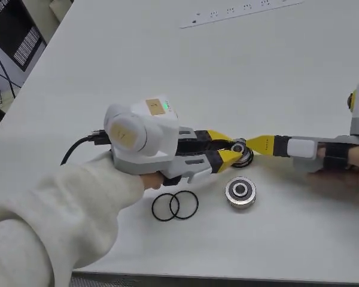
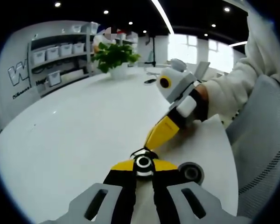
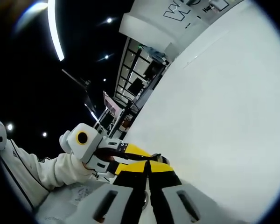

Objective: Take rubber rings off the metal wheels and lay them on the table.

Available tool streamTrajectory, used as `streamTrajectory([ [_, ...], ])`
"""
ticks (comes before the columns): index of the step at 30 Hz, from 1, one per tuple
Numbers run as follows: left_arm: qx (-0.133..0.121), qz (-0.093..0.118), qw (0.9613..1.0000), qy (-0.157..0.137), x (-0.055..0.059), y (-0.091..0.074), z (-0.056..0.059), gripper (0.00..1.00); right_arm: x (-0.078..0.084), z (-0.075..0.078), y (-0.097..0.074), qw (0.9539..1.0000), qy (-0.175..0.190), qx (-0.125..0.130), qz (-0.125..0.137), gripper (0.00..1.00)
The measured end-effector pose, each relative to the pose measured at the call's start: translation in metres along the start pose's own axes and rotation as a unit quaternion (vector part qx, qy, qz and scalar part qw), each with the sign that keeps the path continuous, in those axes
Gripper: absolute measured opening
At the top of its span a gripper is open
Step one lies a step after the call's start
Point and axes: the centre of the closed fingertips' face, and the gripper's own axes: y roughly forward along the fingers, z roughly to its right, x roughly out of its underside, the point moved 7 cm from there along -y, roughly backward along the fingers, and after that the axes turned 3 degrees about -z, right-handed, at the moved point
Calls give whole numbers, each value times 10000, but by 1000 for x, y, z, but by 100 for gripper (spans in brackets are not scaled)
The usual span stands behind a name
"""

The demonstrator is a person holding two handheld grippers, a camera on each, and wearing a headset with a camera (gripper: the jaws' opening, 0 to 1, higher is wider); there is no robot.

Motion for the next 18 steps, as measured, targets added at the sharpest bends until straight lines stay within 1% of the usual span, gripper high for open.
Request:
streamTrajectory([
  [7,-2,7,10000,4,0,0,1,13,0,-2,0,10000,19,-93,28,0],
  [10,-1,14,10000,6,0,1,1,13,-1,-4,0,9998,49,-186,61,0],
  [18,-13,38,10000,30,-2,1,5,13,-2,-4,-1,9997,41,-225,86,0],
])
